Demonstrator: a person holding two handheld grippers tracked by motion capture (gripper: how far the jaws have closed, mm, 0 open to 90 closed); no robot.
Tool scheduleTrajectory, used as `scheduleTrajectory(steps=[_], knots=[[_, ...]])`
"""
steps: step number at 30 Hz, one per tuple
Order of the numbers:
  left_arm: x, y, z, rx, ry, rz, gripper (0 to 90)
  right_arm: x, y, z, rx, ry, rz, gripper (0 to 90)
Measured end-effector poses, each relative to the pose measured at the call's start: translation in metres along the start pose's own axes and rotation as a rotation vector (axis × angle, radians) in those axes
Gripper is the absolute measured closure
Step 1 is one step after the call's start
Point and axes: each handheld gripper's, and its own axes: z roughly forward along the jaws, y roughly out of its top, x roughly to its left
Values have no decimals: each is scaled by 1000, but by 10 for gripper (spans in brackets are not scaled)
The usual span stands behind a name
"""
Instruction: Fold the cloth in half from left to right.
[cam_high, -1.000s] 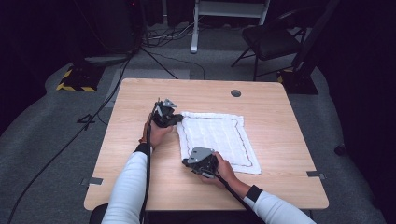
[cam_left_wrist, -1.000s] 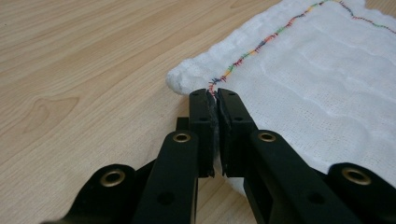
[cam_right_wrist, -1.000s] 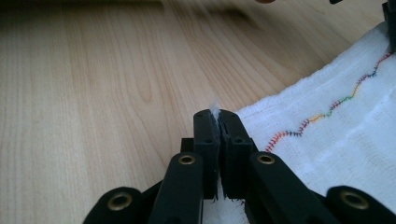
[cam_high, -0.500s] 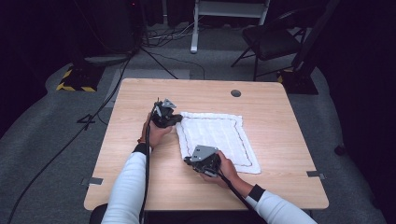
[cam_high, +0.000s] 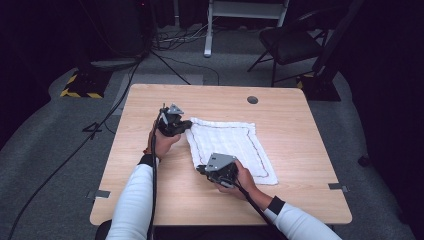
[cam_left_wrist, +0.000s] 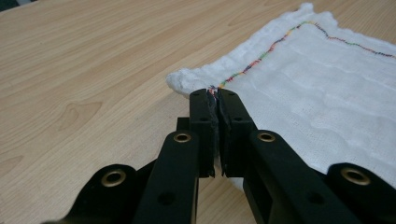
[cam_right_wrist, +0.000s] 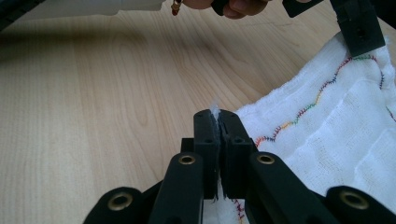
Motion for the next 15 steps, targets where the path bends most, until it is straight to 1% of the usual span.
scheduleTrajectory(steps=[3, 4, 6, 8, 9, 12, 13, 15], knots=[[-4, 1, -5, 1, 4, 9, 855, 3, 2, -3, -8, -2, -15, 870], [-5, 2, -7, 8, 6, 20, 855, 4, 3, -5, -13, -2, -15, 870], [-8, 3, -12, 3, 7, 36, 855, 4, 5, -8, -22, -3, -18, 870], [-10, 4, -17, -7, 11, 38, 855, 5, 7, -16, -36, -7, -22, 870], [-11, 4, -19, -16, 9, 34, 856, 4, 7, -19, -43, -10, -17, 870], [-12, 5, -23, -33, 21, 35, 855, 3, 10, -28, -64, -15, -7, 870], [-13, 6, -23, -43, 29, 34, 855, 3, 11, -31, -68, -17, -5, 870], [-14, 8, -21, -47, 30, 38, 855, 1, 11, -34, -72, -24, 0, 870]])
